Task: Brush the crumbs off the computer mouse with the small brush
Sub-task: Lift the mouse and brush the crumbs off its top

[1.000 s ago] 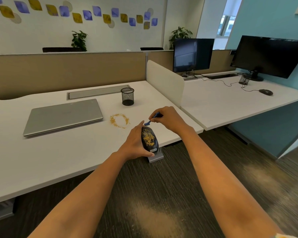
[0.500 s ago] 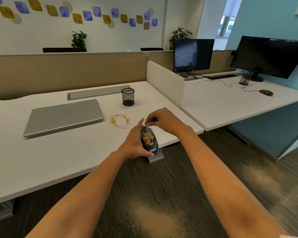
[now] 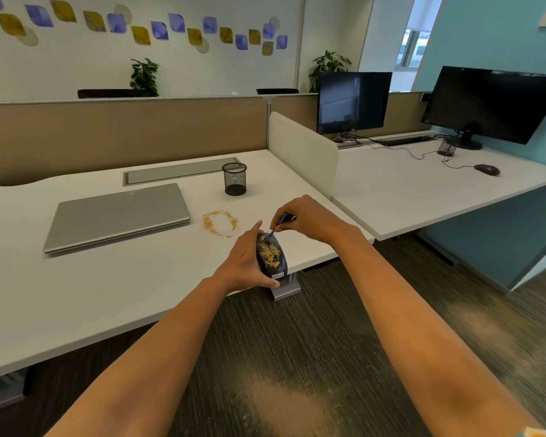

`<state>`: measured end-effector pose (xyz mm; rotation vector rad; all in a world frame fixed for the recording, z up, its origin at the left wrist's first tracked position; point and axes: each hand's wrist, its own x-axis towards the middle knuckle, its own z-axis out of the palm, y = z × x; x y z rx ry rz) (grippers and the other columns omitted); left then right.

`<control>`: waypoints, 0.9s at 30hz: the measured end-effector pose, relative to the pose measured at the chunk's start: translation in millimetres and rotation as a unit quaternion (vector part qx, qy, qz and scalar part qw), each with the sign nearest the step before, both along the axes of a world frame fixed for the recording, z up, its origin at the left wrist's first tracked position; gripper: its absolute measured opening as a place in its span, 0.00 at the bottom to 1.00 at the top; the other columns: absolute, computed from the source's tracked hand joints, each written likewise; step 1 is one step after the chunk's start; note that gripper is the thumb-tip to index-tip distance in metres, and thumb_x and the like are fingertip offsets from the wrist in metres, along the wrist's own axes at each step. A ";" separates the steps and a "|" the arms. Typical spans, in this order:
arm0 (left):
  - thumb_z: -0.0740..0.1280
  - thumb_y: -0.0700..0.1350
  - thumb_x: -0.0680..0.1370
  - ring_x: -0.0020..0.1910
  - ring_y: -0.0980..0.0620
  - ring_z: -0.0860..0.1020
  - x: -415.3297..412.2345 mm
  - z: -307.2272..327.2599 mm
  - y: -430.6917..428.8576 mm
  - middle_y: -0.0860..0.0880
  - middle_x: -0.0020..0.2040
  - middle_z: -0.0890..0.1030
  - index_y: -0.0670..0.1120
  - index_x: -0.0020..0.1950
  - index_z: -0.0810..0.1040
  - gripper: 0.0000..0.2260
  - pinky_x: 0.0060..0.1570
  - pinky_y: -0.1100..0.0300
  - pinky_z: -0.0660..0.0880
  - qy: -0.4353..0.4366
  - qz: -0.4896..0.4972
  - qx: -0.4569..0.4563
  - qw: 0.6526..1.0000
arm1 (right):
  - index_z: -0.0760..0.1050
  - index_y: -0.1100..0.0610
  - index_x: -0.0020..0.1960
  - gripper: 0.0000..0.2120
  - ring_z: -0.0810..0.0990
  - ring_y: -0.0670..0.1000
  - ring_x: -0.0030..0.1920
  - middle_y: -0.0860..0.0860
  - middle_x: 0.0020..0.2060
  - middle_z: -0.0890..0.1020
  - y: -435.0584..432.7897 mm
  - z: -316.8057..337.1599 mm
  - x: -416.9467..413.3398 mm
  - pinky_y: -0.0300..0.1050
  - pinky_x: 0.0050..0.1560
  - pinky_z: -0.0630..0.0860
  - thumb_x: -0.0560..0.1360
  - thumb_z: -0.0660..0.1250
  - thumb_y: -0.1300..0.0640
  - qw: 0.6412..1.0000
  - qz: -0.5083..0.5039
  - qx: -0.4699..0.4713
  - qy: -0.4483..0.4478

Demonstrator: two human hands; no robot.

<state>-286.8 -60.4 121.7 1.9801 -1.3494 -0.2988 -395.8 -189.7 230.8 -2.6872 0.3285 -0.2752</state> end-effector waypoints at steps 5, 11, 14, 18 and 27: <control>0.78 0.57 0.60 0.72 0.48 0.55 4.5 -3.8 -0.3 0.48 0.73 0.55 0.47 0.74 0.49 0.53 0.70 0.53 0.57 -0.027 0.009 0.026 0.999 | 0.82 0.59 0.48 0.06 0.79 0.49 0.44 0.56 0.46 0.84 -5.6 2.1 -2.5 0.39 0.48 0.74 0.72 0.70 0.60 0.999 -0.019 0.022 -0.034; 0.78 0.56 0.60 0.71 0.48 0.55 6.5 -3.6 -1.4 0.47 0.72 0.56 0.46 0.73 0.52 0.51 0.69 0.54 0.57 -0.048 0.004 0.028 0.998 | 0.82 0.60 0.50 0.07 0.80 0.53 0.48 0.57 0.48 0.84 0.5 -6.6 2.7 0.38 0.50 0.73 0.73 0.69 0.60 0.998 -0.042 0.029 -0.045; 0.78 0.56 0.59 0.70 0.49 0.55 8.1 -5.2 0.0 0.47 0.72 0.56 0.46 0.73 0.53 0.51 0.68 0.57 0.56 -0.057 0.001 0.020 0.998 | 0.82 0.61 0.50 0.07 0.81 0.53 0.48 0.58 0.48 0.84 -0.3 -5.9 2.5 0.39 0.49 0.74 0.73 0.69 0.61 0.998 -0.036 0.036 -0.028; 0.78 0.56 0.60 0.70 0.49 0.56 8.7 -9.2 1.9 0.47 0.72 0.57 0.47 0.72 0.53 0.50 0.67 0.58 0.56 -0.062 -0.003 0.014 0.998 | 0.82 0.61 0.49 0.07 0.80 0.52 0.45 0.58 0.47 0.84 -3.3 -2.1 1.2 0.36 0.45 0.72 0.73 0.69 0.62 0.998 -0.036 0.046 -0.032; 0.78 0.56 0.60 0.71 0.50 0.55 8.4 -13.9 4.3 0.48 0.72 0.56 0.47 0.73 0.52 0.50 0.67 0.59 0.55 -0.060 0.000 -0.012 0.998 | 0.82 0.61 0.50 0.07 0.81 0.53 0.48 0.58 0.48 0.84 -1.7 -5.0 -0.7 0.40 0.48 0.74 0.73 0.69 0.62 0.998 -0.037 0.054 -0.023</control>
